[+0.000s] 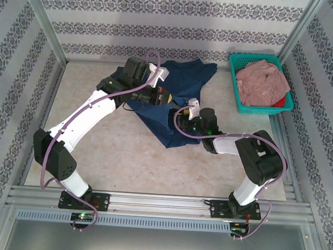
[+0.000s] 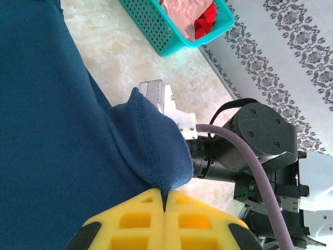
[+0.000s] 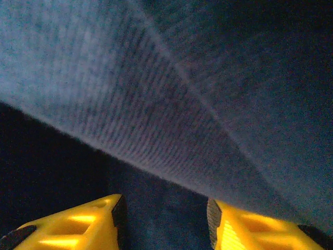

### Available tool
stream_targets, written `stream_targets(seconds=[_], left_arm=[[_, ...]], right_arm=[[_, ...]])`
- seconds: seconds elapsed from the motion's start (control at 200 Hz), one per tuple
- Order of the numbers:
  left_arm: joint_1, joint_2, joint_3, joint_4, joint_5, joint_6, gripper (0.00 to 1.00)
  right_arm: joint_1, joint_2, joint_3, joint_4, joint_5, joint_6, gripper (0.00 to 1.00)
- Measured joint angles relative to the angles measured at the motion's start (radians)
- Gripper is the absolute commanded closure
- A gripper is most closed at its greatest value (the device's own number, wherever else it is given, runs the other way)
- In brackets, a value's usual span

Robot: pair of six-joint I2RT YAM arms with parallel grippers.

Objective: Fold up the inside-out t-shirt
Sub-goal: Turn the T-shirt inside out at the center of the table.

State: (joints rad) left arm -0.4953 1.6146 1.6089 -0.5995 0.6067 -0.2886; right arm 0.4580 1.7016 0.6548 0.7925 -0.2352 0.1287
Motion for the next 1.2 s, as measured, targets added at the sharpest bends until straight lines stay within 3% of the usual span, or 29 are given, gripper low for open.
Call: stream_targets(seconds=[0.26, 0.57, 0.715, 0.984, 1.199], left_arm=[[0.000, -0.009, 0.040, 0.004, 0.044, -0.068, 1.00], [0.000, -0.042, 0.042, 0.005, 0.046, -0.120, 1.00], [0.000, -0.045, 0.042, 0.004, 0.053, -0.124, 1.00], [0.000, -0.153, -0.019, 0.000, 0.103, -0.081, 1.00], [-0.006, -0.177, -0.020, 0.008, 0.178, -0.080, 1.00]], right_arm=[[0.147, 0.096, 0.064, -0.012, 0.214, -0.061, 0.65], [0.266, 0.147, 0.085, -0.018, 0.422, -0.183, 0.59], [0.264, 0.153, 0.119, -0.034, 0.414, -0.176, 0.57], [0.068, 0.153, 0.153, -0.067, 0.232, -0.009, 0.57], [0.080, 0.156, 0.241, -0.180, 0.200, 0.034, 0.54]])
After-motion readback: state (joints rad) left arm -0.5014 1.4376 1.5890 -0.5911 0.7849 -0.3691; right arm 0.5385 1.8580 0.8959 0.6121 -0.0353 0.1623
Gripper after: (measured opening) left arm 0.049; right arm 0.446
